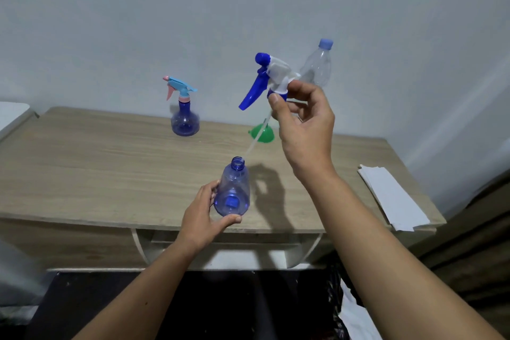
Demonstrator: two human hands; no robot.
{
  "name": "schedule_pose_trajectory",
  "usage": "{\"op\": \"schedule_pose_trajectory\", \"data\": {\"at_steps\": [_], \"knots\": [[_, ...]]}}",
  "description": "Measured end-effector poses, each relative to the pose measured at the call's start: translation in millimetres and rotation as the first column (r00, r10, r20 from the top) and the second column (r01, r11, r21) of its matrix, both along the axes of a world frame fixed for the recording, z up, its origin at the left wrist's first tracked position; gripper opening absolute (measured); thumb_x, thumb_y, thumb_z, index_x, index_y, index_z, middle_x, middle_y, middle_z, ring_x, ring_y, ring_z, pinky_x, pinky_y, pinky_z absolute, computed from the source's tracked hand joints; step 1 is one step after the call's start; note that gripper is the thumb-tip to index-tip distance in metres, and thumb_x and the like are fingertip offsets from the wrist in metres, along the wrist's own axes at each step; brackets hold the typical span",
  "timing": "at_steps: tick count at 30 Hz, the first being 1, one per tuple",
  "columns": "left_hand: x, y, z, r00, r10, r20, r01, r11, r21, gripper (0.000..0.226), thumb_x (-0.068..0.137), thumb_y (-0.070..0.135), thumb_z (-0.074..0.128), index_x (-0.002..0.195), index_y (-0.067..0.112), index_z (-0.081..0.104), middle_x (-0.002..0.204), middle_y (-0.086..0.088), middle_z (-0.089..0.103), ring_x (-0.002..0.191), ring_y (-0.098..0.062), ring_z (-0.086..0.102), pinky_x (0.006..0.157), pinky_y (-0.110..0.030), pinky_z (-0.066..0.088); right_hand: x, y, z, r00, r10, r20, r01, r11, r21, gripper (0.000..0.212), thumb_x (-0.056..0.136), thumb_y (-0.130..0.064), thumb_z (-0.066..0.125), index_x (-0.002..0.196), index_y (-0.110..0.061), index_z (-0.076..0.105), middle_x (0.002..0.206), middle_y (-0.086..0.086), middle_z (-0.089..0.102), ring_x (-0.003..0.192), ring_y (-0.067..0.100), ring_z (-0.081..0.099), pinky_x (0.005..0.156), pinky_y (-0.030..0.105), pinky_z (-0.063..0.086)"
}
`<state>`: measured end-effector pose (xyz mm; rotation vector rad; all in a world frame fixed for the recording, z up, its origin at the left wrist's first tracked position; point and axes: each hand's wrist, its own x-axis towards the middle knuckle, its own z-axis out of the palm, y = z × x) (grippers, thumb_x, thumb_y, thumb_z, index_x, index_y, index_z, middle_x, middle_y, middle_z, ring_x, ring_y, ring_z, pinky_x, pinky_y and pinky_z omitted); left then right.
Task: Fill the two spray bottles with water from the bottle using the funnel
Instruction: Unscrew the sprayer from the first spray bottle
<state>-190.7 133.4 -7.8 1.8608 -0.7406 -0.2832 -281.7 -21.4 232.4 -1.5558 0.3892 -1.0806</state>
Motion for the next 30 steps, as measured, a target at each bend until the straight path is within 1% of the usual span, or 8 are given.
{"op": "schedule_pose_trajectory", "data": {"at_steps": [5, 9, 11, 14, 17, 20, 25, 30], "knots": [[1, -1, 2, 1.000, 0.003, 0.022, -0.004, 1.000, 0.016, 0.102, 0.063, 0.047, 0.103, 0.148, 0.030, 0.049, 0.140, 0.013, 0.063, 0.124, -0.001, 0.063, 0.109, -0.037, 0.056, -13, -19, 6, 0.997, -0.073, 0.027, 0.073, 0.997, 0.007, 0.023, 0.093, -0.013, 0.079, 0.111, -0.017, 0.065, 0.102, 0.000, 0.067, 0.079, 0.021, 0.060, 0.079, 0.033, 0.059], [0, 0, 2, 1.000, 0.001, 0.016, -0.001, 1.000, 0.009, 0.102, 0.063, 0.045, 0.104, 0.148, 0.030, 0.049, 0.139, 0.013, 0.063, 0.123, 0.007, 0.061, 0.111, -0.034, 0.055, -23, -27, -11, 0.995, -0.103, -0.007, 0.103, 0.995, 0.012, 0.025, 0.093, -0.010, 0.079, 0.112, -0.015, 0.065, 0.099, -0.003, 0.066, 0.073, 0.016, 0.054, 0.073, 0.026, 0.056], [0, 0, 3, 1.000, -0.002, 0.005, 0.002, 1.000, 0.007, 0.102, 0.062, 0.048, 0.104, 0.147, 0.030, 0.049, 0.139, 0.013, 0.065, 0.124, 0.003, 0.063, 0.111, -0.037, 0.055, -26, -30, -28, 0.991, -0.123, -0.053, 0.123, 0.992, 0.005, 0.025, 0.092, -0.010, 0.080, 0.112, -0.015, 0.066, 0.096, -0.006, 0.066, 0.070, 0.010, 0.052, 0.071, 0.021, 0.054], [1, 1, 2, 1.000, -0.007, -0.011, 0.007, 1.000, -0.003, 0.104, 0.059, 0.058, 0.099, 0.146, 0.031, 0.050, 0.139, 0.013, 0.066, 0.124, -0.002, 0.066, 0.110, -0.041, 0.056, -29, -35, -60, 0.976, -0.165, -0.145, 0.164, 0.986, -0.016, 0.027, 0.090, -0.013, 0.082, 0.113, -0.016, 0.068, 0.094, -0.007, 0.068, 0.069, 0.003, 0.055, 0.073, 0.020, 0.053], [1, 1, 1, 1.000, -0.012, -0.017, 0.012, 1.000, -0.015, 0.103, 0.058, 0.059, 0.098, 0.145, 0.031, 0.051, 0.139, 0.013, 0.066, 0.123, -0.006, 0.067, 0.109, -0.045, 0.056, -34, -37, -94, 0.957, -0.188, -0.222, 0.188, 0.982, -0.018, 0.027, 0.089, -0.013, 0.083, 0.111, -0.017, 0.068, 0.095, -0.011, 0.068, 0.064, -0.003, 0.055, 0.071, 0.015, 0.050], [-1, 1, 0, 1.000, -0.004, -0.021, 0.004, 1.000, -0.022, 0.102, 0.057, 0.059, 0.097, 0.144, 0.030, 0.051, 0.137, 0.012, 0.067, 0.121, -0.006, 0.068, 0.108, -0.046, 0.056, -39, -41, -127, 0.932, -0.198, -0.302, 0.199, 0.980, -0.030, 0.027, 0.089, -0.012, 0.083, 0.110, -0.018, 0.068, 0.098, -0.009, 0.069, 0.062, -0.004, 0.056, 0.068, 0.012, 0.050], [3, 0, 0, 0.999, -0.011, -0.030, 0.010, 1.000, -0.030, 0.104, 0.056, 0.058, 0.099, 0.143, 0.026, 0.052, 0.135, 0.009, 0.069, 0.121, -0.007, 0.070, 0.108, -0.048, 0.057, -38, -48, -173, 0.888, -0.161, -0.431, 0.185, 0.983, 0.014, 0.024, 0.090, -0.009, 0.081, 0.107, -0.018, 0.067, 0.079, -0.007, 0.064, 0.054, -0.005, 0.053, 0.065, 0.008, 0.048], [3, -1, 0, 0.999, -0.017, -0.033, 0.016, 0.999, -0.044, 0.103, 0.056, 0.055, 0.101, 0.142, 0.027, 0.053, 0.136, 0.009, 0.070, 0.121, -0.010, 0.071, 0.108, -0.049, 0.057, -35, -48, -203, 0.817, -0.163, -0.553, 0.191, 0.982, -0.007, 0.020, 0.089, -0.015, 0.082, 0.104, -0.019, 0.068, 0.079, -0.009, 0.065, 0.054, -0.009, 0.056, 0.067, 0.005, 0.047]]}}
